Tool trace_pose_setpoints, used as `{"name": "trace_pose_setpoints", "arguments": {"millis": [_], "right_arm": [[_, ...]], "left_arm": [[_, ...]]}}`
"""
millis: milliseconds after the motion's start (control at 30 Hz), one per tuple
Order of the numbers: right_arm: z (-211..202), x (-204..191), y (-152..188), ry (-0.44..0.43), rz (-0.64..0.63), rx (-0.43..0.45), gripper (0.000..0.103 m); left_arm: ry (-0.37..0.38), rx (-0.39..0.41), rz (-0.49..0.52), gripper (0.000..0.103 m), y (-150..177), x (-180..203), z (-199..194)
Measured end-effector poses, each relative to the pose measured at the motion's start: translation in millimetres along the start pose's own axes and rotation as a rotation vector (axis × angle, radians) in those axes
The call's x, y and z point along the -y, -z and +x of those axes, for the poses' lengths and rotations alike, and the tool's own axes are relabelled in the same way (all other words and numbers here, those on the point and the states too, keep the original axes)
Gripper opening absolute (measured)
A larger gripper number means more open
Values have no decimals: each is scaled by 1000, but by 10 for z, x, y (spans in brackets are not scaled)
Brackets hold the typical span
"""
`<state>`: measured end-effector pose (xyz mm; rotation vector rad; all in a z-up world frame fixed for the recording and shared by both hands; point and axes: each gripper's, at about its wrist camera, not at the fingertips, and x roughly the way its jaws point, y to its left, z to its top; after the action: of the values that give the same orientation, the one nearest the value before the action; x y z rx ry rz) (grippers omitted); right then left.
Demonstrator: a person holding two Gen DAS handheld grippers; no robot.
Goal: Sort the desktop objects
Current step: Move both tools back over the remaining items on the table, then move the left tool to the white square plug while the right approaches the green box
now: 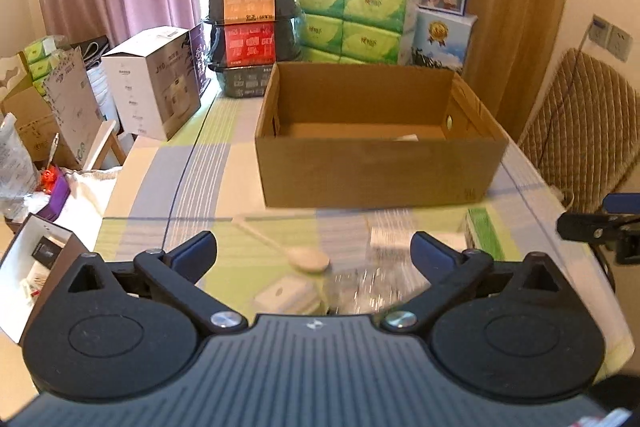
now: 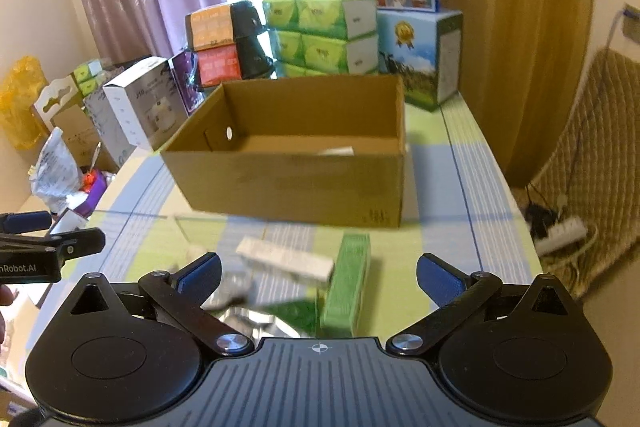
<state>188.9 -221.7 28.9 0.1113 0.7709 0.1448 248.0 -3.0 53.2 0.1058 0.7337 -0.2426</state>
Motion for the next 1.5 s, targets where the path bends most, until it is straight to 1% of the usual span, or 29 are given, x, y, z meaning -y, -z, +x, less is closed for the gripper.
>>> {"name": "trace_pose_setpoints", "arguments": {"millis": [167, 300, 400, 633, 733, 867, 1067, 1167, 1300, 1500], "right_arm": [[-260, 101, 324, 6, 59, -7, 101], [-392, 152, 548, 17, 68, -25, 101], [-461, 182, 673, 26, 72, -29, 101], [-516, 164, 795, 29, 66, -36, 101], [-505, 149, 787, 28, 59, -34, 101], [-445, 156, 779, 30, 65, -34, 101], [-294, 152, 771, 56, 76, -26, 101], [-185, 145, 752, 56, 75, -25, 101], [37, 135, 711, 53, 75, -30, 101], [406, 148, 677, 61, 83, -37, 101]], "left_arm": [[8, -12, 25, 101, 294, -14, -205], [15, -19, 48, 101, 508, -59, -317], [14, -44, 47, 101, 636, -124, -342], [15, -67, 55, 101, 758, -211, -365], [23, -76, 27, 101, 774, -276, -334], [23, -91, -13, 101, 787, -358, -271], [-11, -92, -113, 101, 749, -502, -139], [-16, -88, -145, 101, 708, -526, -39], [-19, -86, -156, 101, 676, -515, 153], [8, -108, -143, 101, 693, -506, 600]]}}
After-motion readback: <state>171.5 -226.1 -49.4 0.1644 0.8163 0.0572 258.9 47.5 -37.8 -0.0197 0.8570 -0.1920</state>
